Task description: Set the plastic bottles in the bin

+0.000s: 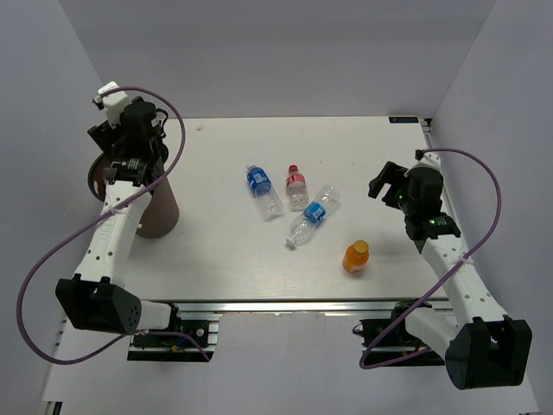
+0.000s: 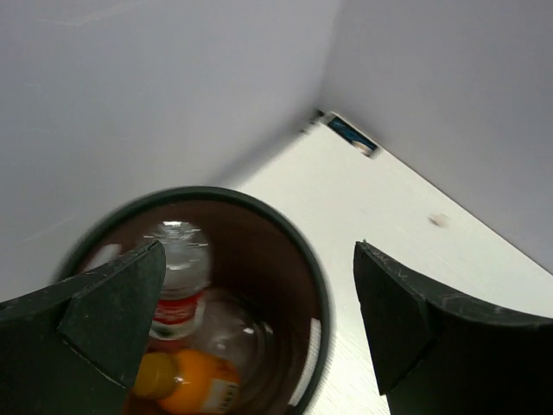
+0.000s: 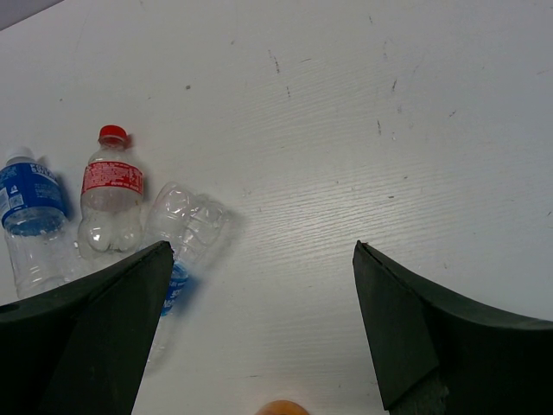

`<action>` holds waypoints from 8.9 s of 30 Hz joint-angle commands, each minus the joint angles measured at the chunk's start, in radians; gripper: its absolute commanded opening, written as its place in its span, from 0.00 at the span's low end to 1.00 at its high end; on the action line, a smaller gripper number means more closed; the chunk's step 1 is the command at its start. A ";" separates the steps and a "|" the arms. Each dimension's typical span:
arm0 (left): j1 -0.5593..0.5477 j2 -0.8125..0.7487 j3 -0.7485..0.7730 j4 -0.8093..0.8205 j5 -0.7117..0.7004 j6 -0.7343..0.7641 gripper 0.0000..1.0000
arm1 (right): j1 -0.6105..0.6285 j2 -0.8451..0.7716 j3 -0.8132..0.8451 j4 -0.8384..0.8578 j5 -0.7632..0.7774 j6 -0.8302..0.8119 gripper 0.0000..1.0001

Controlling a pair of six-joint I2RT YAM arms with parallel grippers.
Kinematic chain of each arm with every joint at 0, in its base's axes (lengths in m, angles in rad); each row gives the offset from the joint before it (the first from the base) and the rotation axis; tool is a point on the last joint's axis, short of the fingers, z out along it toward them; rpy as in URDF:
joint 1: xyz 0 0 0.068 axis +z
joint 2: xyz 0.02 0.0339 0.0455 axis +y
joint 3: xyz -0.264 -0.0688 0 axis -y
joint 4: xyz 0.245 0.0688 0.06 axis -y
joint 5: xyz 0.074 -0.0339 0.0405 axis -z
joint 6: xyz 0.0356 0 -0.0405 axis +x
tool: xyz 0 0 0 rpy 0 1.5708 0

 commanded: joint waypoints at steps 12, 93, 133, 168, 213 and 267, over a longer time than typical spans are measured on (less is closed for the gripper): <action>-0.303 0.327 0.060 -0.077 0.557 -0.255 0.98 | 0.000 0.056 0.049 -0.061 0.107 0.011 0.89; -0.166 -0.206 -0.311 0.319 0.977 -0.077 0.98 | 0.411 0.007 0.087 -0.425 0.363 0.019 0.89; -0.545 -0.168 -0.630 0.577 1.674 0.418 0.98 | 0.515 -0.074 0.205 -0.457 -0.151 -0.042 0.13; -0.642 -0.062 -0.440 0.548 0.962 0.305 0.01 | 0.497 -0.106 0.273 -0.135 -0.048 -0.075 0.89; 0.061 -0.134 -0.205 0.065 0.191 -0.160 0.98 | 0.226 0.458 0.326 -0.187 0.024 0.208 0.89; -0.571 0.337 -0.309 0.751 1.712 -0.266 0.98 | 0.423 0.169 0.165 0.145 -0.028 0.257 0.27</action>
